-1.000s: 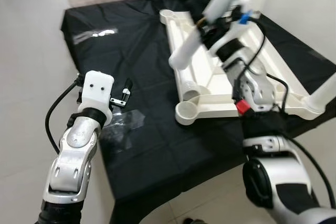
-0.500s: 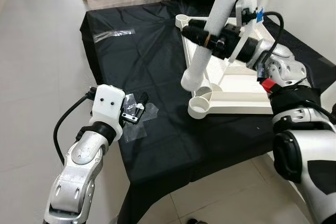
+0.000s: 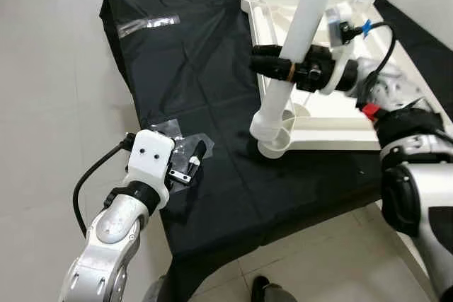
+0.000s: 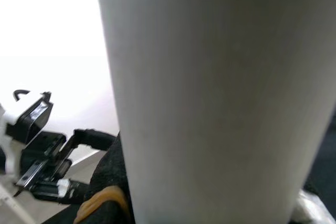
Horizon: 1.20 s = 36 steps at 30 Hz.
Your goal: Building children table
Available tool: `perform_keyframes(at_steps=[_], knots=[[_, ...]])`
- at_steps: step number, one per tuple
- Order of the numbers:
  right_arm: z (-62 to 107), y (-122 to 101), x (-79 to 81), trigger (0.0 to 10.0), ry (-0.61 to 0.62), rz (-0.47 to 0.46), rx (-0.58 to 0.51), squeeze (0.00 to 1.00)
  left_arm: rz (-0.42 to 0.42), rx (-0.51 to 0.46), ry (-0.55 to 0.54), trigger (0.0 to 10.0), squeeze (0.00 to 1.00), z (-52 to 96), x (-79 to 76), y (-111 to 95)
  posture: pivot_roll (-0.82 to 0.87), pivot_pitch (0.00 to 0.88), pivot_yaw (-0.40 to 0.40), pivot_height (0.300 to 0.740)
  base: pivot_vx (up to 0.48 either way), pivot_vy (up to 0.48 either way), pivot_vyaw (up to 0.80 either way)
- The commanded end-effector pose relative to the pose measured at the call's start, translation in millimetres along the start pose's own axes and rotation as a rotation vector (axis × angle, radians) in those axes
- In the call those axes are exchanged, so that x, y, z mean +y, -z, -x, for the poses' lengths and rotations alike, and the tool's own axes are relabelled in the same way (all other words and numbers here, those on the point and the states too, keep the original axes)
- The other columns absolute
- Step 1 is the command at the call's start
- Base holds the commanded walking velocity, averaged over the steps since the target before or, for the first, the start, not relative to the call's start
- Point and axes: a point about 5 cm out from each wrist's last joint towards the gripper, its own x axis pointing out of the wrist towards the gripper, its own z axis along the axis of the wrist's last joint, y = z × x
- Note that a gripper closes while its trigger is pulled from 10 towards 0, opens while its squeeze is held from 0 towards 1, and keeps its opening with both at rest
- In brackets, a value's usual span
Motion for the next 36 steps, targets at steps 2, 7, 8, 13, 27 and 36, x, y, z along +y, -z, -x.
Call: perform_keyframes(at_steps=[2, 7, 8, 13, 27, 36], knots=[[1.6, 1, 2.6, 10.0, -0.063, -0.004, 0.034, 0.00, 0.000, 0.025, 0.016, 10.0, 0.00, 4.8, -1.8, 3, 0.18, 0.324, -0.049, 0.740, 0.000, 0.000, 0.00], [1.5, 3, 6.5, 10.0, -0.124, 0.015, 0.060, 0.00, -0.002, 0.037, 0.017, 10.0, 0.00, 6.5, -3.2, 4, 0.18, 0.326, -0.050, 0.740, 0.000, 0.000, 0.00], [1.2, 4, 7.5, 10.0, -0.132, 0.019, 0.064, 0.00, -0.003, 0.039, 0.017, 10.0, 0.00, 6.8, -3.6, 4, 0.18, 0.326, -0.050, 0.740, 0.000, 0.000, 0.00], [0.8, 12, 12.0, 10.0, -0.162, 0.027, 0.113, 0.00, -0.013, 0.045, 0.018, 10.0, 0.00, 8.2, -3.5, 5, 0.17, 0.325, -0.047, 0.740, 0.000, 0.000, 0.00], [8.2, 31, 12.7, 10.0, -0.160, 0.075, 0.274, 0.00, -0.030, 0.037, 0.009, 10.0, 0.00, 6.6, -0.1, 1, 0.18, 0.315, -0.049, 0.740, 0.000, 0.000, 0.00], [5.0, 18, 11.7, 10.0, -0.153, 0.083, 0.135, 0.00, -0.031, 0.037, 0.008, 10.0, 0.00, 4.7, -0.4, 2, 0.18, 0.317, -0.048, 0.740, 0.000, 0.000, 0.00]])
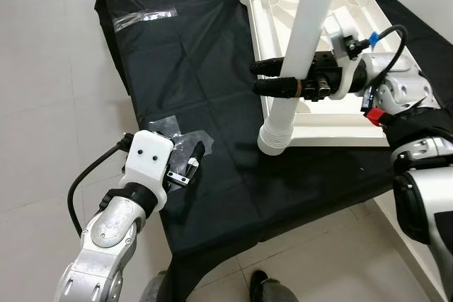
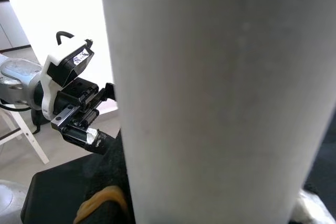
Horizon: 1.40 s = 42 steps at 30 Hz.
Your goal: Building children table
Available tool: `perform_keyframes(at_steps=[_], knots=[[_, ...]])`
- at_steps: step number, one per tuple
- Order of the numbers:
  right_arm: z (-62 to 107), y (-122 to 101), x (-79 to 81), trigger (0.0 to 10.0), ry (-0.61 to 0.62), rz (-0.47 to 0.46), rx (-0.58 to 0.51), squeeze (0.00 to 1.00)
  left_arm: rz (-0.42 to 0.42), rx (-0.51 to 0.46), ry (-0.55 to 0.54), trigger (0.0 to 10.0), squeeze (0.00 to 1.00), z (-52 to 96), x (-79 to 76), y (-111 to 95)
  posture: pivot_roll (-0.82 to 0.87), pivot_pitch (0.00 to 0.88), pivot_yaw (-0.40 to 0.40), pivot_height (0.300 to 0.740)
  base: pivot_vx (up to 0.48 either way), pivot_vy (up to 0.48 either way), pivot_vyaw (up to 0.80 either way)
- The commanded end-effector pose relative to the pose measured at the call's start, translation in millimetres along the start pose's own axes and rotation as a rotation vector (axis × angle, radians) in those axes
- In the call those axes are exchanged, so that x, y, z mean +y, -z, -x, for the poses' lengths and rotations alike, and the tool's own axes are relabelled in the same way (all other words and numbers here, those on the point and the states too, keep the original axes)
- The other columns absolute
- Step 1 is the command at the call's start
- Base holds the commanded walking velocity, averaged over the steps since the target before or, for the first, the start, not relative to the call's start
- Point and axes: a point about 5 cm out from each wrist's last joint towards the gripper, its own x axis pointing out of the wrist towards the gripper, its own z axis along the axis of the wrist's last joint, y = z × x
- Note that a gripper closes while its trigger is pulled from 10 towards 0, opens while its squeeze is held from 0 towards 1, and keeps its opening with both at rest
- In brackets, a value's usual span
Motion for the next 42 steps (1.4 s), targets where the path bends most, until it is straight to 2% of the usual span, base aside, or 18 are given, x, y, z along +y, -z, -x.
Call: perform_keyframes(at_steps=[1, 5, 10, 22, 32, 33, 36, 38, 42], knots=[[1.2, 18, 3.6, 10.0, -0.004, -0.074, 0.008, 0.00, -0.005, 0.029, 0.004, 10.0, 0.00, 1.5, -1.3, 5, 0.18, 0.317, -0.048, 0.740, 0.000, 0.000, 0.00], [1.2, 20, 5.0, 10.0, -0.003, -0.090, -0.030, 0.00, -0.012, 0.027, 0.003, 10.0, 0.00, 0.7, -0.8, 5, 0.18, 0.313, -0.052, 0.740, 0.000, 0.000, 0.00], [10.8, 37, 14.2, 10.0, 0.013, -0.121, -0.068, 0.00, -0.022, 0.024, -0.002, 10.0, 0.00, 1.2, 1.7, 4, 0.18, 0.304, -0.052, 0.740, 0.000, 0.000, 0.00], [20.6, 49, 26.9, 10.0, 0.019, -0.124, -0.063, 0.00, -0.022, 0.025, -0.001, 10.0, 0.00, -0.6, 1.1, 6, 0.17, 0.290, -0.050, 0.740, 0.000, 0.000, 0.00], [13.3, 68, 29.7, 10.0, 0.144, -0.140, -0.030, 0.00, -0.029, 0.017, -0.005, 10.0, 0.00, -2.4, 2.6, 4, 0.17, 0.285, -0.052, 0.740, 0.000, 0.000, 0.00], [12.7, 72, 31.2, 10.0, 0.191, -0.138, -0.017, 0.00, -0.032, 0.015, -0.008, 10.0, 0.00, -3.2, 4.3, 4, 0.16, 0.285, -0.049, 0.740, 0.000, 0.000, 0.00], [12.1, 75, 32.3, 10.0, 0.229, -0.141, -0.003, 0.00, -0.035, 0.013, -0.011, 10.0, 0.00, -4.2, 5.7, 4, 0.16, 0.283, -0.046, 0.740, 0.000, 0.000, 0.00], [7.8, 79, 37.3, 10.0, 0.324, -0.145, -0.012, 0.00, -0.042, 0.006, -0.014, 10.0, 0.00, -6.9, 7.7, 3, 0.16, 0.284, -0.044, 0.740, 0.000, 0.000, 0.00], [6.5, 80, 39.3, 10.0, 0.350, -0.144, -0.017, 0.00, -0.043, 0.003, -0.015, 10.0, 0.00, -7.9, 8.1, 3, 0.16, 0.284, -0.044, 0.740, 0.000, 0.000, 0.00]])
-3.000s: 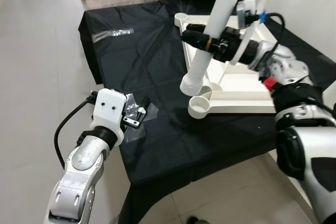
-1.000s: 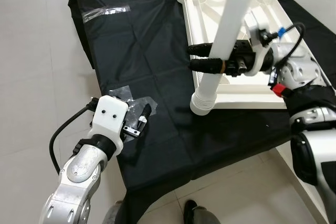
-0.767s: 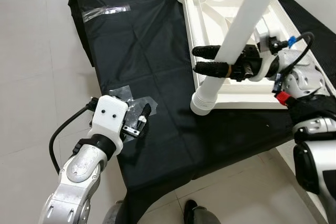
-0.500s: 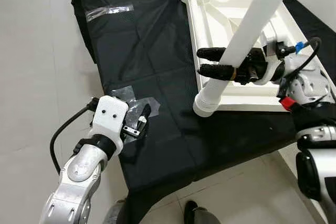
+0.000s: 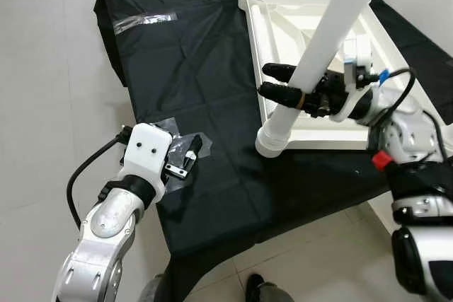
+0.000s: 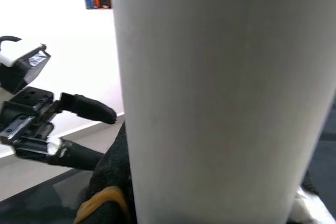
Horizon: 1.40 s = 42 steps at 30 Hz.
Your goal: Building children table
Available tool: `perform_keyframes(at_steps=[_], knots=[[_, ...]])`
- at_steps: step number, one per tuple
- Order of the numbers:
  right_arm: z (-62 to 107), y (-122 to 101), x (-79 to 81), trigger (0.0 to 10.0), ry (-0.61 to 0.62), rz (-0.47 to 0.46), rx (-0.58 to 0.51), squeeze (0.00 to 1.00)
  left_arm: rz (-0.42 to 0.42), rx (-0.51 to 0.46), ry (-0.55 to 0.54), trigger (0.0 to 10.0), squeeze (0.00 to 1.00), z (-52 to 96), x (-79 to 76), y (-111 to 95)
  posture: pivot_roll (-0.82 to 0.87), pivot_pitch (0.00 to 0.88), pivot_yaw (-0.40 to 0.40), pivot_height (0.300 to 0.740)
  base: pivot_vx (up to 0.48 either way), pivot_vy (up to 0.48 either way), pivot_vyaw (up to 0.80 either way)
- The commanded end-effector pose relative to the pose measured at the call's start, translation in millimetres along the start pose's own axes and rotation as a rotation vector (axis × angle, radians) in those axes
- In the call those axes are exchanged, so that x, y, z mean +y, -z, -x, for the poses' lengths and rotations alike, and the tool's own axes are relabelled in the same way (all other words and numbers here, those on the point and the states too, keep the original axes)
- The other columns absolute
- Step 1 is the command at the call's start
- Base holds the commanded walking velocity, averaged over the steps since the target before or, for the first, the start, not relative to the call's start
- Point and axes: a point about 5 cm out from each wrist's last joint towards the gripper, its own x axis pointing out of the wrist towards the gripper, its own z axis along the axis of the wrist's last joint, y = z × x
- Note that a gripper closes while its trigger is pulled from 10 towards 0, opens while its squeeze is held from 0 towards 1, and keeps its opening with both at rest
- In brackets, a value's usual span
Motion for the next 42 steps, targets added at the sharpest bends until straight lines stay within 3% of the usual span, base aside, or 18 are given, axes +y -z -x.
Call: perform_keyframes(at_steps=[1, 4, 7, 8, 10, 14, 16, 17, 18, 20, 22, 23, 25, 29, 33, 42], knots=[[7.3, 47, 13.4, 10.0, 0.076, -0.149, 0.127, 0.00, -0.015, 0.023, -0.005, 10.0, 0.00, 0.6, 2.0, 6, 0.16, 0.284, -0.044, 0.740, 0.000, 0.000, 0.00], [6.1, 50, 14.8, 10.0, 0.149, -0.149, 0.143, 0.00, -0.015, 0.022, -0.005, 10.0, 0.00, 0.1, 2.2, 6, 0.15, 0.286, -0.041, 0.740, 0.000, 0.000, 0.00], [1.1, 60, 17.2, 10.0, 0.401, -0.198, 0.199, 0.00, -0.016, 0.021, -0.007, 10.0, 0.00, -0.6, 2.9, 6, 0.15, 0.289, -0.039, 0.740, 0.000, 0.000, 0.00], [1.1, 60, 17.2, 10.0, 0.401, -0.198, 0.199, 0.00, -0.016, 0.021, -0.007, 10.0, 0.00, -0.6, 2.9, 6, 0.15, 0.289, -0.039, 0.740, 0.000, 0.000, 0.00], [-4.0, 64, 19.6, 10.0, 0.524, -0.207, 0.222, 0.00, -0.017, 0.021, -0.009, 10.0, 0.00, -1.0, 3.6, 6, 0.15, 0.289, -0.039, 0.740, 0.000, 0.000, 0.00], [-6.0, 65, 20.8, 10.0, 0.585, -0.213, 0.226, 0.00, -0.017, 0.021, -0.010, 10.0, 0.00, -1.2, 3.9, 6, 0.15, 0.289, -0.039, 0.740, 0.000, 0.000, 0.00], [-6.5, 68, 19.2, 10.0, 0.961, -0.204, 0.254, 0.00, -0.018, 0.019, -0.011, 10.0, 0.00, -2.4, 4.5, 6, 0.15, 0.292, -0.042, 0.740, 0.000, 0.000, 0.00], [-6.5, 68, 19.2, 10.0, 0.961, -0.204, 0.254, 0.00, -0.018, 0.019, -0.011, 10.0, 0.00, -2.4, 4.5, 6, 0.15, 0.292, -0.042, 0.740, 0.000, 0.000, 0.00], [-4.8, 66, 22.5, 10.0, 1.146, -0.167, 0.249, 0.00, -0.019, 0.017, -0.011, 10.0, 0.00, -3.1, 4.7, 6, 0.15, 0.290, -0.039, 0.740, 0.000, 0.000, 0.00], [-6.0, 62, 33.5, 10.0, 1.375, -0.116, 0.243, 0.00, -0.019, 0.017, -0.011, 10.0, 0.00, -3.9, 4.9, 6, 0.15, 0.290, -0.039, 0.740, 0.000, 0.000, 0.00], [-6.0, 62, 33.5, 10.0, 1.375, -0.116, 0.243, 0.00, -0.019, 0.017, -0.011, 10.0, 0.00, -3.9, 4.9, 6, 0.15, 0.290, -0.039, 0.740, 0.000, 0.000, 0.00], [-12.9, 62, 41.3, 10.0, 1.448, -0.101, 0.261, 0.00, -0.020, 0.017, -0.010, 10.0, 0.00, -4.4, 5.0, 7, 0.15, 0.293, -0.035, 0.740, 0.000, 0.000, 0.00], [-30.3, 65, 52.4, 10.0, 1.542, -0.150, 0.273, 0.00, -0.019, 0.017, -0.009, 10.0, 0.00, -5.2, 4.9, 7, 0.15, 0.293, -0.037, 0.740, 0.000, 0.000, 0.00], [-43.4, 69, 56.8, 10.0, 1.583, -0.217, 0.287, 0.00, -0.018, 0.017, -0.008, 10.0, 0.00, -5.4, 4.5, 7, 0.16, 0.295, -0.037, 0.740, 0.000, 0.000, 0.00], [-52.7, 67, 50.9, 10.0, 1.633, -0.272, 0.292, 0.00, -0.020, 0.020, -0.010, 10.0, 0.00, -4.2, 5.3, 7, 0.16, 0.296, -0.039, 0.740, 0.000, 0.000, 0.00], [-55.7, 58, 44.0, 10.0, 1.674, -0.224, 0.302, 0.00, -0.016, 0.018, -0.008, 10.0, 0.00, -5.4, 3.8, 8, 0.15, 0.297, -0.036, 0.740, 0.000, 0.000, 0.00]])
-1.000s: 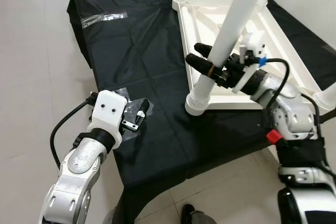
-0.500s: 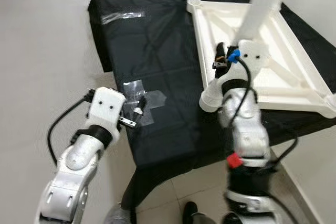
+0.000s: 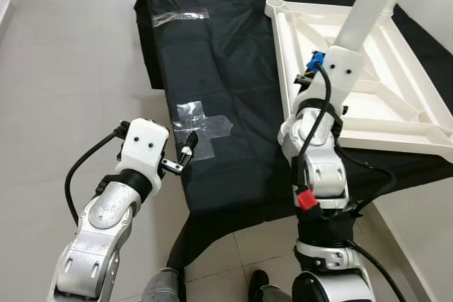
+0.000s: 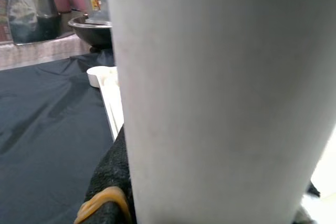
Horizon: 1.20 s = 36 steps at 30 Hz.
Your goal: Building children table
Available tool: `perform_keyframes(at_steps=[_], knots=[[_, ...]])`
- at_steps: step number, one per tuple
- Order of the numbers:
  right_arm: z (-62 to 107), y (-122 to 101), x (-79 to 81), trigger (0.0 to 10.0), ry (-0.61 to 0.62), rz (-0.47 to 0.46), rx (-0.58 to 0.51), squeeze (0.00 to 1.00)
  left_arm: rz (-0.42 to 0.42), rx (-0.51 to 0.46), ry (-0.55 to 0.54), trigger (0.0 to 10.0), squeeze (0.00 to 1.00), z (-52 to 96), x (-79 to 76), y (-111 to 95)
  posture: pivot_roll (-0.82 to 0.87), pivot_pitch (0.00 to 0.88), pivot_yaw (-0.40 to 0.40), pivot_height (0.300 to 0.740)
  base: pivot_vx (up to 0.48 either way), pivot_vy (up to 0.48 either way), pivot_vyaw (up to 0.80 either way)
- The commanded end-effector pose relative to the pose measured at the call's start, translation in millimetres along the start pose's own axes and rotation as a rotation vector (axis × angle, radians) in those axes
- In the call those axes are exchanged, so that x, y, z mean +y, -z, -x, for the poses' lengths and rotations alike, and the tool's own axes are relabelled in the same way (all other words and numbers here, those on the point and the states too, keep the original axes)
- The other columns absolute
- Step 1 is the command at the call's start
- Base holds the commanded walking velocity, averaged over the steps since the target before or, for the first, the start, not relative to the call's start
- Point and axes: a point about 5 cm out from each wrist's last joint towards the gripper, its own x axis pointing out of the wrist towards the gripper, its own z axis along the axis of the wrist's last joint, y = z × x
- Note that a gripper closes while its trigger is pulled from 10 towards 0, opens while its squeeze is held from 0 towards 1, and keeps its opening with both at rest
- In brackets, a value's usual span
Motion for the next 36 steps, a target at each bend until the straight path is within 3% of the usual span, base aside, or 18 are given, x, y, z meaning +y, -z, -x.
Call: perform_keyframes(at_steps=[1, 3, 4, 15, 16, 18, 19, 36], knots=[[16.8, 43, 18.0, 10.0, -0.018, 0.033, 0.258, 0.00, -0.009, 0.008, 0.005, 10.0, 0.00, 1.0, -1.5, 3, 0.15, 0.297, -0.036, 0.740, 0.000, 0.000, 0.00], [16.9, 44, 18.3, 10.0, -0.015, 0.035, 0.259, 0.00, -0.009, 0.007, 0.005, 10.0, 0.00, 0.8, -1.5, 3, 0.15, 0.297, -0.036, 0.740, 0.000, 0.000, 0.00], [18.9, 43, 20.7, 10.0, -0.045, 0.032, 0.253, 1.00, -0.010, 0.008, 0.005, 10.0, 0.00, 0.9, -1.6, 3, 0.15, 0.296, -0.036, 0.740, 0.000, 0.000, 0.00], [22.8, 37, 24.2, 10.0, -0.040, 0.029, 0.209, 1.00, -0.009, 0.016, 0.007, 10.0, 0.00, 3.0, -2.1, 6, 0.15, 0.285, -0.032, 0.740, 0.000, 0.000, 0.00], [22.9, 36, 24.7, 10.0, -0.049, 0.030, 0.207, 0.22, -0.008, 0.017, 0.007, 10.0, 0.00, 2.9, -2.0, 6, 0.15, 0.285, -0.032, 0.740, 0.000, 0.000, 0.00], [22.8, 36, 25.1, 10.0, -0.054, 0.031, 0.209, 0.22, -0.007, 0.017, 0.007, 10.0, 0.00, 2.9, -2.0, 6, 0.15, 0.283, -0.032, 0.740, 0.000, 0.000, 0.00], [23.2, 35, 25.8, 10.0, -0.063, 0.029, 0.208, 0.00, -0.008, 0.015, 0.005, 10.0, 0.00, 2.5, -1.6, 6, 0.15, 0.283, -0.032, 0.740, 0.000, 0.000, 0.00], [31.7, 31, 28.1, 10.0, -0.136, 0.034, 0.160, 0.00, -0.014, 0.019, 0.006, 10.0, 0.00, 2.8, -1.2, 7, 0.15, 0.274, -0.030, 0.740, 0.000, 0.000, 0.00]])
